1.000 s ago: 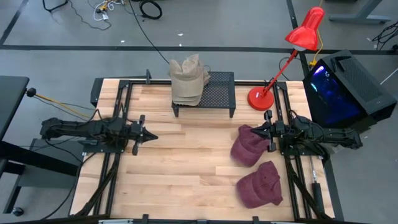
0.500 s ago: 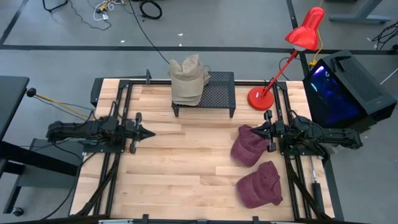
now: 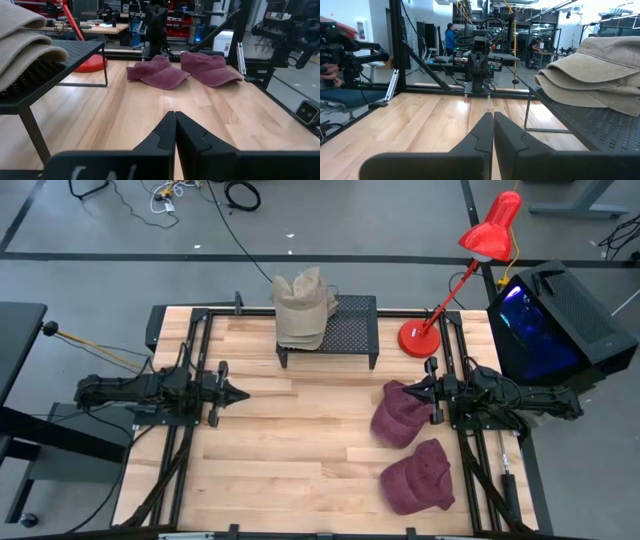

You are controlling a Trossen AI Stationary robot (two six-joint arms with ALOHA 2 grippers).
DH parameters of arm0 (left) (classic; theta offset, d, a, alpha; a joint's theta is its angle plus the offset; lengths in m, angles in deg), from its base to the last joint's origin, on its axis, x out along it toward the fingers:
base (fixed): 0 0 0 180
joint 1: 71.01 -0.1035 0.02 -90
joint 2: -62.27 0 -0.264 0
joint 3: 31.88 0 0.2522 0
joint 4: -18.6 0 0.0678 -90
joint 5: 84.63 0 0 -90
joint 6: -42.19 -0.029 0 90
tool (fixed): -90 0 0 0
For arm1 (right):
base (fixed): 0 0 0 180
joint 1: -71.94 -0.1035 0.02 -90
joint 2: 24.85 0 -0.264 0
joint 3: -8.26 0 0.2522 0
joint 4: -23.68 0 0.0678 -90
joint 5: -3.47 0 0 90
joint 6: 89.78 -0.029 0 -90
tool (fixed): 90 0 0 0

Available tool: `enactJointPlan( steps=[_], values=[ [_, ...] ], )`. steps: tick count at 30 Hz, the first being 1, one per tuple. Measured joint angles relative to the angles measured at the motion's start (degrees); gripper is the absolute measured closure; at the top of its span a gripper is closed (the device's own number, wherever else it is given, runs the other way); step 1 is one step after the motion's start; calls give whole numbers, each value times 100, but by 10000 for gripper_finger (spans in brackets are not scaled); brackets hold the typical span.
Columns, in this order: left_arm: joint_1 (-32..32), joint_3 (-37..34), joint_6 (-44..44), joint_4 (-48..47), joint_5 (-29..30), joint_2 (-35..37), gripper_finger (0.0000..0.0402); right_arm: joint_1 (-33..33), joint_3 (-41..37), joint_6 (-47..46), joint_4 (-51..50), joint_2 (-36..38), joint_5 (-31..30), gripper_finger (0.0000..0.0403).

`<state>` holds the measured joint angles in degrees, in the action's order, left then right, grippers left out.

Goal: Pick & Place hat
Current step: Put the top red cap on the shelf

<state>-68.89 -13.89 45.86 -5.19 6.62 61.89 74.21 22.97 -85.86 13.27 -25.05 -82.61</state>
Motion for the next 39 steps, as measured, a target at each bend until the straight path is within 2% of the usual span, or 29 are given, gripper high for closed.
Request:
enactJointPlan(
  steps=[5,14,23,39],
  values=[
    [-1,-17,-27,197,-102,0,396,0,0,0,0,0,0,387],
    [1,-37,-29,770,-916,2,398,0,0,0,0,0,0,387],
    [-1,-26,-335,799,-610,2,398,0,-2,0,0,0,0,387],
    [-1,-15,-438,1123,-585,13,400,0,-2,0,0,0,0,387]
  ],
)
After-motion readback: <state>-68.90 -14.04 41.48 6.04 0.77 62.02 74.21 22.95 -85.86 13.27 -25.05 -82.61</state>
